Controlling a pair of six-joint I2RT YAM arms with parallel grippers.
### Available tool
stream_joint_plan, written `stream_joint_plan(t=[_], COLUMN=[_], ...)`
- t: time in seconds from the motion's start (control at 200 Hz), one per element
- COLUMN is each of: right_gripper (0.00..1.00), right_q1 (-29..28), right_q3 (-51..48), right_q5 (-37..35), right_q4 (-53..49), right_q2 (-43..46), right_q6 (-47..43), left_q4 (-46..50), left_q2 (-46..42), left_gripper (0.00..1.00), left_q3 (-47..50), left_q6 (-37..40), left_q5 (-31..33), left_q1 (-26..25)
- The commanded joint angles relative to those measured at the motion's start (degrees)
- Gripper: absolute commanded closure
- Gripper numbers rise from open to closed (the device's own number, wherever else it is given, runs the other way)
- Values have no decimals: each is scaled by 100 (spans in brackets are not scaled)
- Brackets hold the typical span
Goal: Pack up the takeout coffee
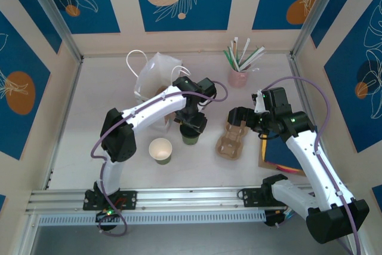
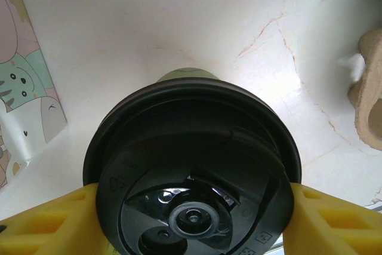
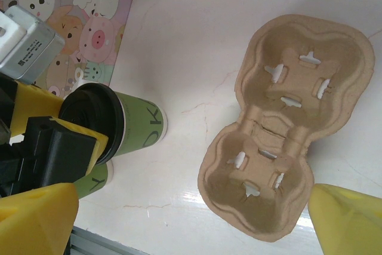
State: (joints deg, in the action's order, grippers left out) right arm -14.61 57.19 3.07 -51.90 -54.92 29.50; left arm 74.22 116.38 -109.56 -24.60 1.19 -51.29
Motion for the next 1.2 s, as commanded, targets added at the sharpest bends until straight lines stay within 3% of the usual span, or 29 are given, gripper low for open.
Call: stream_joint_plan(t=[0.0,1.195], right_gripper=[1,1], right_q1=[9,-2], right_q3=[-94,-120], right_q5=[141,124], right_q4=[-2,-42], right_q2=[86,164], right_q6=[34,73], left_q4=[108,225], left_q2=[-43,-234], left_gripper=[36,39], left_q3=[-52,-277], left_q6=[-133,-159], left_q5=[52,241], left_q1=[-59,-78])
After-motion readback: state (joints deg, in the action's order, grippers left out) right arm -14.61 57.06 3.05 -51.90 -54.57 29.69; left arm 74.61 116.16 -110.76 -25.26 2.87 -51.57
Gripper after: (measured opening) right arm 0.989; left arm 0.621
